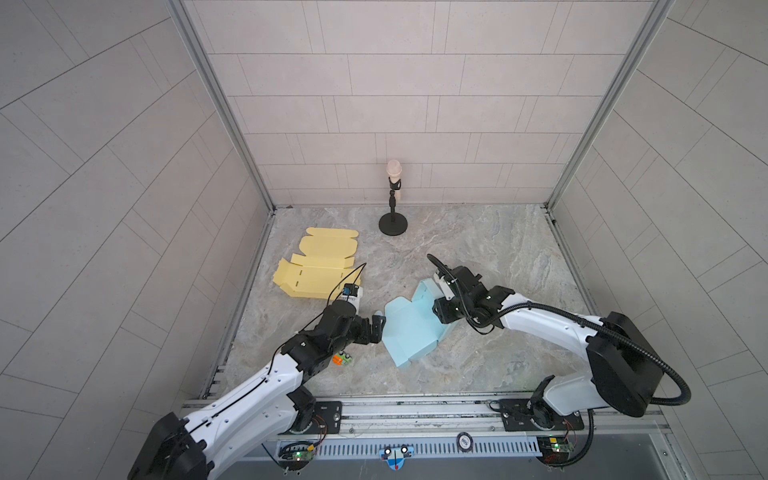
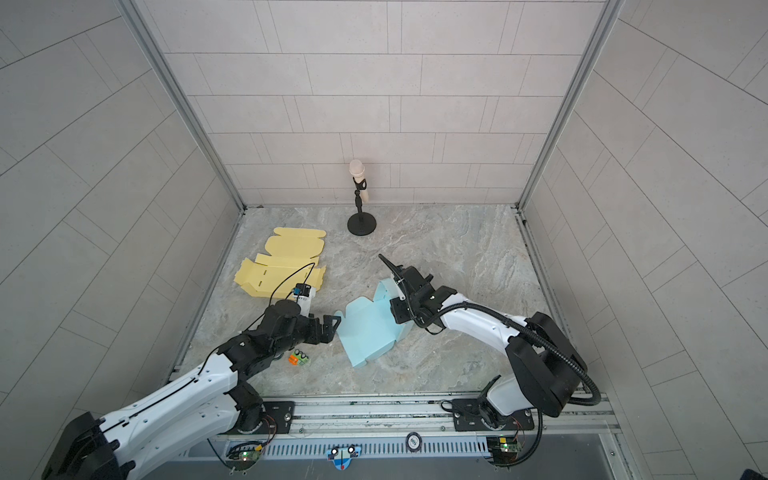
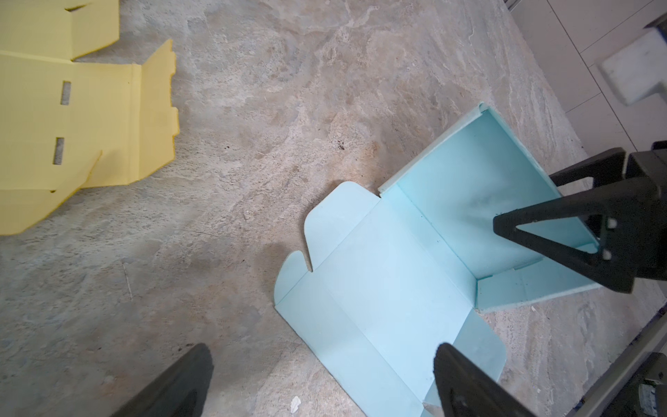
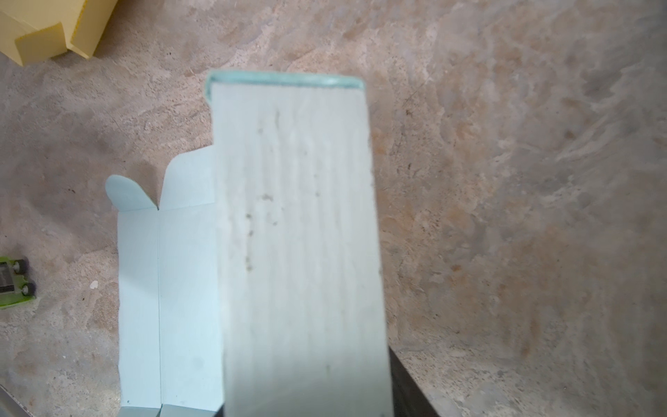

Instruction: Fold the paper box

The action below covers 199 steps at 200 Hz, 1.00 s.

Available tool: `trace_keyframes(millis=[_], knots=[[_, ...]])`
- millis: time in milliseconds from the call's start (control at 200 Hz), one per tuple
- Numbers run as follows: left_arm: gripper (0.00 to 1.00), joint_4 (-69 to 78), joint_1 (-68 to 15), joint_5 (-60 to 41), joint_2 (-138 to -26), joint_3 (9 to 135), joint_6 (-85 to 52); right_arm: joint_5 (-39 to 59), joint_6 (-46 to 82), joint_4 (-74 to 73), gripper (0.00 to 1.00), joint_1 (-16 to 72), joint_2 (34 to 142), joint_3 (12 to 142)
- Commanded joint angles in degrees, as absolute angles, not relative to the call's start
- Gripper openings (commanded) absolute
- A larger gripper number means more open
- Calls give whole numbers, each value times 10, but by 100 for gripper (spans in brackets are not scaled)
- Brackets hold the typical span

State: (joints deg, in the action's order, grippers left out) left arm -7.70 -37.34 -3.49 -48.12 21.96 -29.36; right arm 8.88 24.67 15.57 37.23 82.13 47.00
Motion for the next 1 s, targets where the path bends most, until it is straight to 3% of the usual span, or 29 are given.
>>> trace_keyframes(millis=[0,641,806,991], knots=[[100,-73,-365,-57,-490,237,-305,104,266,128,47,352,796,450],[100,86,-353,-163,-605,216,-384,151,297,68,47,269,757,372],[92,146,-353,-184,-652,208,-410,154,296,65,47,264,755,366],[74,187,-354,-193,-696,210,-425,157,295,63,47,259,752,362]])
